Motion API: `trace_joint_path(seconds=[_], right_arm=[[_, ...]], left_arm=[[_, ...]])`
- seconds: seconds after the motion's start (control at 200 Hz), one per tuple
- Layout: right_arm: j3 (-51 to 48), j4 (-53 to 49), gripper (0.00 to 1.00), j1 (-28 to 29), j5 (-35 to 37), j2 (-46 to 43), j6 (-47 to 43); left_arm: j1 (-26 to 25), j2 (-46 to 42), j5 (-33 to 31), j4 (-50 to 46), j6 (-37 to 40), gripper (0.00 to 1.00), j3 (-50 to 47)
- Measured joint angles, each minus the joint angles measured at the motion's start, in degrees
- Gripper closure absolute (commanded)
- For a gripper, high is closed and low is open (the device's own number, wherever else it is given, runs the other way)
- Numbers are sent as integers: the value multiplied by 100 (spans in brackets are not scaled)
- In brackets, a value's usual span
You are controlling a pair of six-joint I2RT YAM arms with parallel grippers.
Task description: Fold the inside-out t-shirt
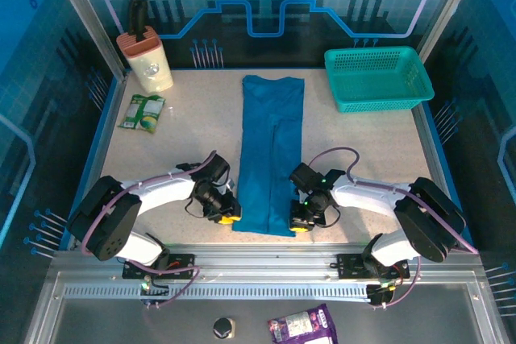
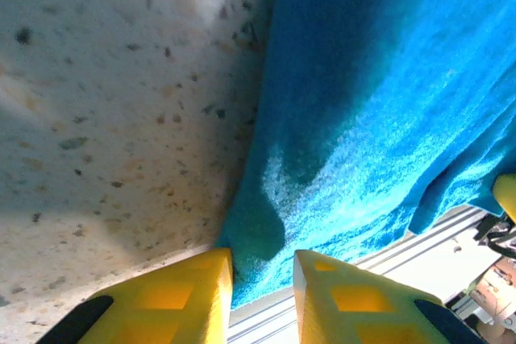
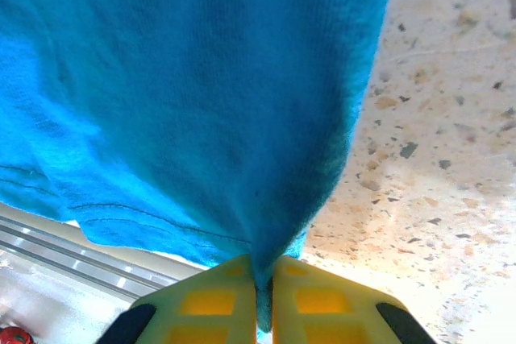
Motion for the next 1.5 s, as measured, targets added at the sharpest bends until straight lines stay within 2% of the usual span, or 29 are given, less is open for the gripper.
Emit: trace_joint_path(seconds=[0.235,0.49,0.655,0.991,1.306,1.361,1.501], right_arm=[[0,0,88,-26,-2,52,-22],[4,-2,88,-26,-2,90,-63],[11,-7,88,-26,-2,90,-63],[17,-2,89,-26,-9,118,-63],[44,-11,89,-26,-24,142,-63],[74,-13,89,-26,-24,164,-66],[116,-55,93,-26,-13,170,-105]], left_arm=[[-125,-2,79,-26,-9,73,-133],[-153,-85,-103,-229,-20,65,-144],[-175,-39,-120,-203,-24,65,-142],[-260,50,-127,-162,-173,78,-118],[-387,111,-68,74,-216,74,-107],[-387,146,-57,61,-216,77,-76],[-393,177,-68,44,-201,92,-22]])
